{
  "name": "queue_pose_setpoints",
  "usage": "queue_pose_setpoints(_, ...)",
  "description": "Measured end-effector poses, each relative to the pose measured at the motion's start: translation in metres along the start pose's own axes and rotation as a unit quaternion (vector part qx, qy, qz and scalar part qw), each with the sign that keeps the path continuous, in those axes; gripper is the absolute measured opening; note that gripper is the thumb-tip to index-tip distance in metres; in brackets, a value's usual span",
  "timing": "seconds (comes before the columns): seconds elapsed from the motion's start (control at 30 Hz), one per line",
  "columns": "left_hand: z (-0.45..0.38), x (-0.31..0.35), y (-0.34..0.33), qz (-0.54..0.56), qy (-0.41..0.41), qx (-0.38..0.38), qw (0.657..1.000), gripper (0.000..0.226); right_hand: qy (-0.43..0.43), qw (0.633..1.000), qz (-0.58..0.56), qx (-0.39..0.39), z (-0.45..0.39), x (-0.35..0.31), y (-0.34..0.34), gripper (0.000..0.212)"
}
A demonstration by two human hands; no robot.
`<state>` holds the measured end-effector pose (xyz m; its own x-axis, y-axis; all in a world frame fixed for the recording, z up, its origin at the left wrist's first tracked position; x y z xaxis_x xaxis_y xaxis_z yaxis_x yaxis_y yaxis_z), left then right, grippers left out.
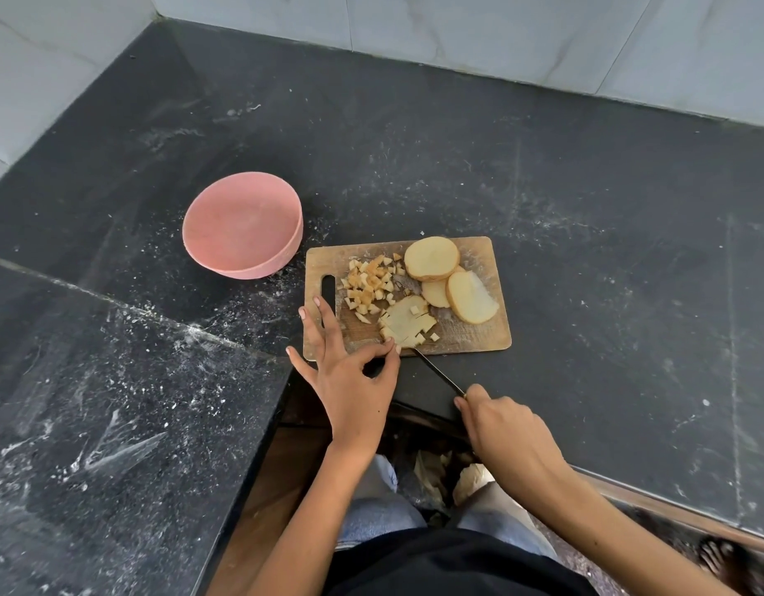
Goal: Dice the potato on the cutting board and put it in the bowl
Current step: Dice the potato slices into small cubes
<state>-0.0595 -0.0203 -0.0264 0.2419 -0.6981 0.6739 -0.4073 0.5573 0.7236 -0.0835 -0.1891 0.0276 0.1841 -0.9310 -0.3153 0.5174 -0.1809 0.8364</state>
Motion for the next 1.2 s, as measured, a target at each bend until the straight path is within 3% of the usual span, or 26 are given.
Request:
queue_pose_setpoints(0.2, 0.000, -0.001, -0.001, 0.032, 0.007, 0.017, 0.999, 0.009, 0.032, 0.996, -0.059, 0.054, -0.012, -0.012, 0.012, 0.031)
queue_pose_setpoints(0.53, -0.001, -0.004, -0.005, 0.042, 0.030, 0.021, 0.998, 0.010, 0.036, 0.999, -0.014, 0.031, -0.043, -0.029, 0.013, 0.034)
queue_pose_setpoints(0.73, -0.004, -0.003, -0.005, 0.058, 0.060, 0.004, 0.996, 0.010, 0.026, 0.999, 0.032, -0.002, -0.051, -0.033, 0.007, 0.023)
queue_pose_setpoints(0.87, -0.003, -0.002, -0.007, 0.068, 0.075, 0.000, 0.995, 0.011, 0.024, 0.999, 0.025, -0.003, -0.045, -0.024, 0.006, 0.031)
queue_pose_setpoints(1.2, -0.005, 0.001, -0.007, 0.035, 0.067, 0.016, 0.997, 0.013, 0.010, 0.999, 0.037, -0.024, -0.018, -0.003, 0.002, 0.023)
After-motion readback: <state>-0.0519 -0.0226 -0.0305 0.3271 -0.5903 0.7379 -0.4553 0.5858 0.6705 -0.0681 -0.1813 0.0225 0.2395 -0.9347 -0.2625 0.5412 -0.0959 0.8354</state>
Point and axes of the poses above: each hand's wrist, its own z-axis away from the middle knuckle, its own y-axis out of the back of the hand, x = y × z, the point moved 1 cm from there along -z, towards the middle knuckle, and after that the axes turned 7 degrees about y, right-handed, at the moved point
